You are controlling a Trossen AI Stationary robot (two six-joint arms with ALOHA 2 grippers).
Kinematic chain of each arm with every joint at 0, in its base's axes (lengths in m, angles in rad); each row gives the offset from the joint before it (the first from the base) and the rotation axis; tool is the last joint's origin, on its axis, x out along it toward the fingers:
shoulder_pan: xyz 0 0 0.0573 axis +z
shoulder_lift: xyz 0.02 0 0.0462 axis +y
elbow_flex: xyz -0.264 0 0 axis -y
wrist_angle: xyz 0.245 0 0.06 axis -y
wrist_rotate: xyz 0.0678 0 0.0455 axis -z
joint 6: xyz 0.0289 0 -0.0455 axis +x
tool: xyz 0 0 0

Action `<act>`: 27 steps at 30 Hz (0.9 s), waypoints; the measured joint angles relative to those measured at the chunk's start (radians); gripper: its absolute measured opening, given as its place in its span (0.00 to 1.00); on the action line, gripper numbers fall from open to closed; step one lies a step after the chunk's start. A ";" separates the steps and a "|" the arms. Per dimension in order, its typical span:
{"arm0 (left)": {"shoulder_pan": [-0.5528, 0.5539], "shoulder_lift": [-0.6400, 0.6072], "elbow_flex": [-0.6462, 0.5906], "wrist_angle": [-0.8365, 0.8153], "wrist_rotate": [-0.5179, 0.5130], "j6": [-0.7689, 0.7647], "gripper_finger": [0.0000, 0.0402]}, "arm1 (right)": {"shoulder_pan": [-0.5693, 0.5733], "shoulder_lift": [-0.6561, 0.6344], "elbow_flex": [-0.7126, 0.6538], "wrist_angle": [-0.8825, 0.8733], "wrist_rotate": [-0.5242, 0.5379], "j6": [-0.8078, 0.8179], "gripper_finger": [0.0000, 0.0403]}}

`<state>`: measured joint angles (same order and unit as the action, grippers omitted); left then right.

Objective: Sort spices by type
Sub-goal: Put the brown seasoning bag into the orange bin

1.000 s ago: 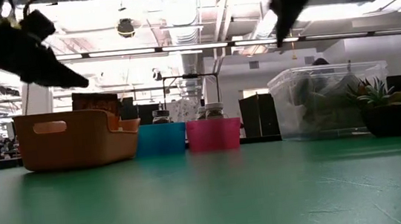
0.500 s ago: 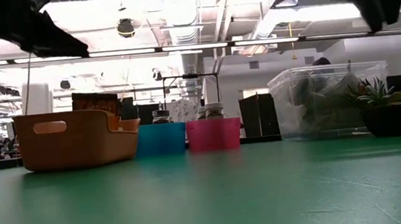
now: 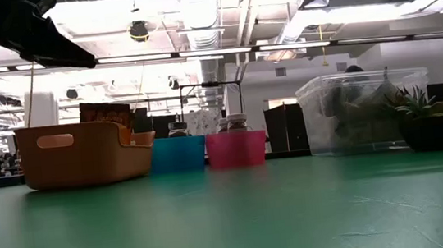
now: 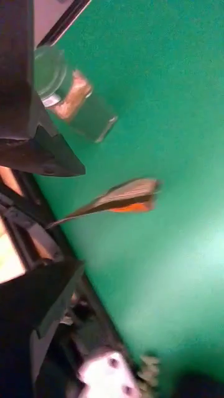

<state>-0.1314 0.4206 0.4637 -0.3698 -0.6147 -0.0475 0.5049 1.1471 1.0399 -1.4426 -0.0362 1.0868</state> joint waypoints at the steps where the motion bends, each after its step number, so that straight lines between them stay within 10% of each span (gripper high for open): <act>1: 0.000 0.000 0.000 0.000 0.000 0.000 0.54 | 0.024 -0.013 -0.020 0.000 -0.007 0.026 0.65; 12: 0.000 0.000 0.000 0.002 0.009 -0.002 0.54 | 0.164 -0.022 -0.194 0.105 -0.022 0.084 0.62; 21: 0.000 0.000 -0.003 0.023 0.079 -0.020 0.54 | 0.121 -0.022 -0.217 0.141 -0.019 0.010 0.09; 27: 0.000 0.020 -0.008 0.029 0.137 -0.034 0.54 | 0.047 -0.022 -0.217 0.239 -0.012 -0.078 0.04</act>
<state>-0.1314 0.4403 0.4553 -0.3406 -0.4782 -0.0815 0.5518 1.1252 0.8227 -1.2039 -0.0480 1.0089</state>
